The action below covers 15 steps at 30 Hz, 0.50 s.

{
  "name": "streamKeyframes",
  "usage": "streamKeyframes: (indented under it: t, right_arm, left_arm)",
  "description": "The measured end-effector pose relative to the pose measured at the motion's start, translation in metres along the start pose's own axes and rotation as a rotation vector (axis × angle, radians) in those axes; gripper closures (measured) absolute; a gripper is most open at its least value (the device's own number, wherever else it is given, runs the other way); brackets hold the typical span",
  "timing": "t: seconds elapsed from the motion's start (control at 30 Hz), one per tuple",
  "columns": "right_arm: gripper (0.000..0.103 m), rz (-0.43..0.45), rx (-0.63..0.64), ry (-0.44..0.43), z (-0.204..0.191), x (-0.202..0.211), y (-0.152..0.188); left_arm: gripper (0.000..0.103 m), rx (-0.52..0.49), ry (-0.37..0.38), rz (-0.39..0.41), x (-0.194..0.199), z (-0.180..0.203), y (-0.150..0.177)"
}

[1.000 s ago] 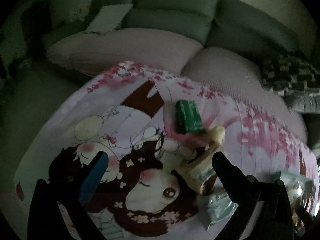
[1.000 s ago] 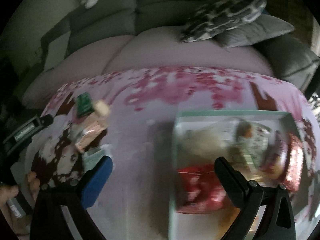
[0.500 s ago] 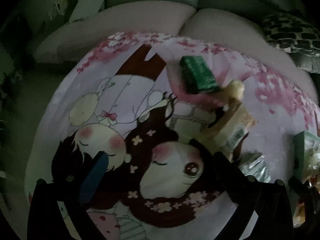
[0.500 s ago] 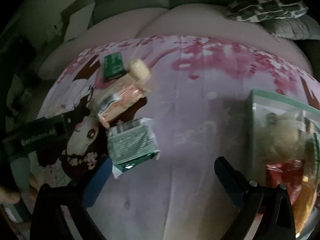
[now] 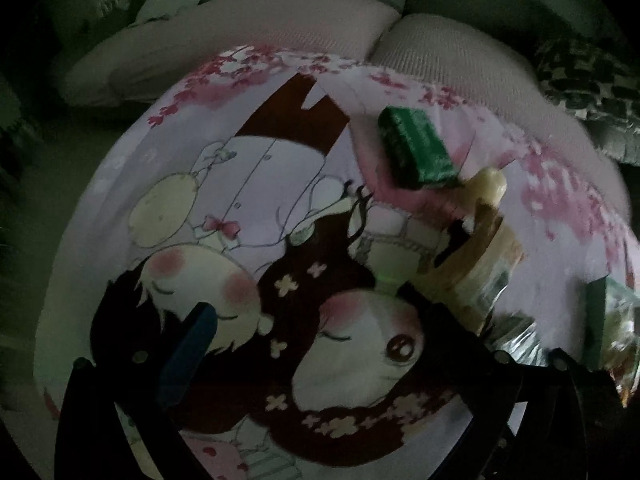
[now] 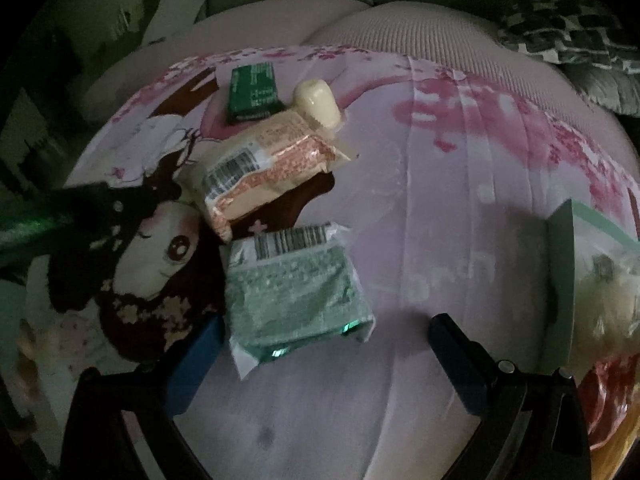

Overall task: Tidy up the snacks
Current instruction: 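Grasp the green barcode packet with the right gripper while left grasps the beige packet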

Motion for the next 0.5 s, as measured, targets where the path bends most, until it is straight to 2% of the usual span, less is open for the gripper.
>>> streamKeyframes:
  t: [0.13,0.3,0.5]
  right_arm:
    - [0.002,0.016,-0.012,0.017,0.006,-0.003,-0.007]
    - [0.016,0.038,-0.029,0.043,0.018,-0.004,-0.014]
    - [0.029,0.054,-0.053,0.054,0.031,-0.002,-0.018]
  left_arm:
    - [0.000,0.017,0.038,0.028,0.002,0.005,-0.007]
    - [0.000,0.016,0.137,0.054,0.001,0.020,-0.016]
    - [0.000,-0.012,0.209,0.034,-0.011,0.047,-0.017]
Point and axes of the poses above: each gripper's, at about its wrist camera, not at the fingertips, and x roughly against the way its jaws point, z to its right, y to its underside, the point moved 2 cm from there along -x, roughly the way its jaws point, and after that the axes turned 8 degrees about z, right-handed, at the moved point
